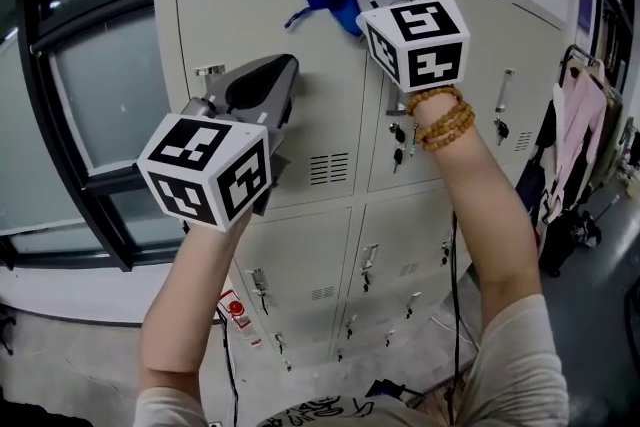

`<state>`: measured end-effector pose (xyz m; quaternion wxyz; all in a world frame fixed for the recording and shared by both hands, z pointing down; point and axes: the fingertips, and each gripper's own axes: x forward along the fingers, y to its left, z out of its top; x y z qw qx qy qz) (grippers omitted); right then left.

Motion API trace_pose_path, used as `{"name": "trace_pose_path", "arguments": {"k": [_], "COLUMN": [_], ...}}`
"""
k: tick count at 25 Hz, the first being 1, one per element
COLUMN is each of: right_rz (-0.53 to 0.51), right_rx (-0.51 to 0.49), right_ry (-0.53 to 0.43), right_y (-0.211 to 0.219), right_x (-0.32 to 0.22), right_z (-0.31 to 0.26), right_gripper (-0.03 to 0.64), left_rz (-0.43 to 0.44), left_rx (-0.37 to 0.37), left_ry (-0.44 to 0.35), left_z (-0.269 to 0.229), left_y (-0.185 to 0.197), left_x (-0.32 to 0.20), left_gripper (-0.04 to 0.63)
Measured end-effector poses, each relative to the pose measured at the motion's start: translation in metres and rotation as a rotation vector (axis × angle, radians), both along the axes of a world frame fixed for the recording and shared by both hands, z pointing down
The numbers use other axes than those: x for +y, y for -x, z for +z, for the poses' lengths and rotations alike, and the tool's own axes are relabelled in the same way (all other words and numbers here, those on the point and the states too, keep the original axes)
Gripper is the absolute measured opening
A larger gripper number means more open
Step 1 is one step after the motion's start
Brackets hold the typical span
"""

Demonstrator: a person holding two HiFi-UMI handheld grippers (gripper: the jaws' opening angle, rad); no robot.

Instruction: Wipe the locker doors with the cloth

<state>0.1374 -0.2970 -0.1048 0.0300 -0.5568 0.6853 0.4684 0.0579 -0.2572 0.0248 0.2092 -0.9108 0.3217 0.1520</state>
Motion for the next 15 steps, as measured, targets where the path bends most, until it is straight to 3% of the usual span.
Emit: {"name": "trace_pose_path", "arguments": {"k": [6,15], "right_rz": [0.011,-0.062], "right_rx": [0.020,0.060], "right_ry": [-0.055,-0.004], "right_y": [0.012,0.057], "right_x": [0.003,0.001], "right_z": [0.028,0.129], "right_gripper": [0.023,0.023], "left_rz": [-0.022,-0.017], "left_rx": [-0.002,0.032], "left_ry": [0.023,0.126], "left_z": [0.016,0.066], "left_y": [0.013,0.035], "left_x": [-0.004,-0.012], "left_gripper": [0.002,0.002]}}
